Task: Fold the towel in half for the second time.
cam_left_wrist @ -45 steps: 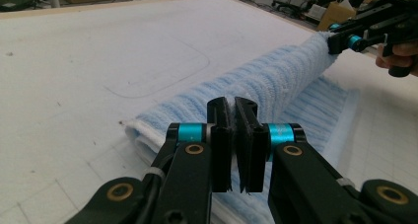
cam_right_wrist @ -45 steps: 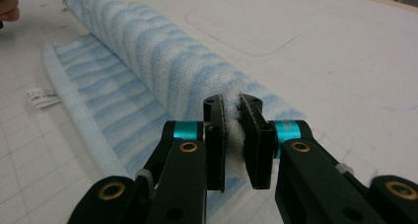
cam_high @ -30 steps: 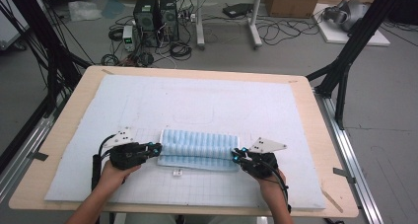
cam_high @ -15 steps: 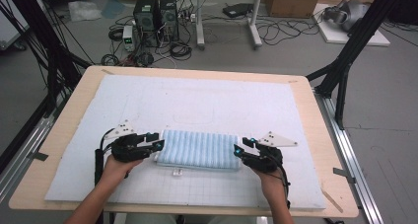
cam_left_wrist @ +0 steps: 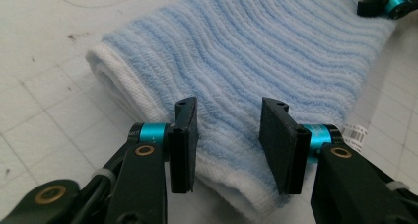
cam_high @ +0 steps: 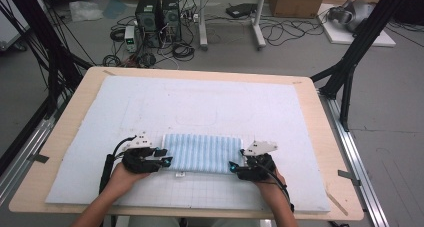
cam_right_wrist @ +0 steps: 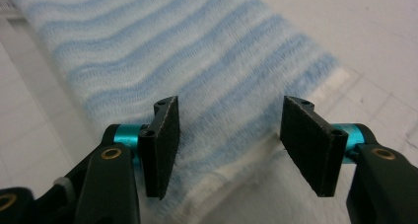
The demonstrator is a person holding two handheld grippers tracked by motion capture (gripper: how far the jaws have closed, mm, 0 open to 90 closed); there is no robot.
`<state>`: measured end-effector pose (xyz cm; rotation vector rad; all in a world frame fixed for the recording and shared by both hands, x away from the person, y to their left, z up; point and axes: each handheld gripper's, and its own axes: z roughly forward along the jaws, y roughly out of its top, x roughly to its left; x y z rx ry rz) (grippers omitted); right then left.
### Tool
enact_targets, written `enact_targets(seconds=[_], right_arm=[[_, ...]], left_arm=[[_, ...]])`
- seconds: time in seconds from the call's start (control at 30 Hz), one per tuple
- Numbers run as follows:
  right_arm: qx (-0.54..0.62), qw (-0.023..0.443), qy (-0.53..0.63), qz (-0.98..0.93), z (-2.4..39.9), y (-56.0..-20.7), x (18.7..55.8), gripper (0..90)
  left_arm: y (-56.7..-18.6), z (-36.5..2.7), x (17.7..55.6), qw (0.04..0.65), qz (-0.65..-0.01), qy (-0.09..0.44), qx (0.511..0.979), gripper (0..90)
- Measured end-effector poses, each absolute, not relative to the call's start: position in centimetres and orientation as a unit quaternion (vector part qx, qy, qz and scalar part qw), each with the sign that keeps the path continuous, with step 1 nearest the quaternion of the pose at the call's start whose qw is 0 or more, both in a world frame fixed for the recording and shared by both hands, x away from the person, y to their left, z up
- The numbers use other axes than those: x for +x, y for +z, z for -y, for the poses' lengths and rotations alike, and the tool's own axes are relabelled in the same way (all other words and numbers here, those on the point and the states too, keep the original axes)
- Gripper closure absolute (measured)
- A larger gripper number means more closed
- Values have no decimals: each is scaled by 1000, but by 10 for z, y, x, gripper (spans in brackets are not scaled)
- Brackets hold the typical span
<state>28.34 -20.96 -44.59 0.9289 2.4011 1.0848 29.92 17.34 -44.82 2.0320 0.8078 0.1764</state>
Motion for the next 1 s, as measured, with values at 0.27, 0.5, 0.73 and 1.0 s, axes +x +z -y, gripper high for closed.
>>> enact_targets(seconds=[0.27, 0.5, 0.73, 1.0], right_arm=[[338, 153, 436, -820, 220, -434, 284, 351], [338, 162, 467, -801, 219, -424, 298, 614], [354, 155, 423, -820, 212, -439, 322, 615], [368, 156, 409, -820, 224, -438, 323, 517]], left_arm=[[-440, -183, 308, 473, -358, 95, 799, 572], [-436, -181, 332, 500, -359, 112, 780, 611], [-450, -170, 349, 470, -381, 109, 789, 659], [-444, -180, 348, 487, -379, 110, 779, 613]])
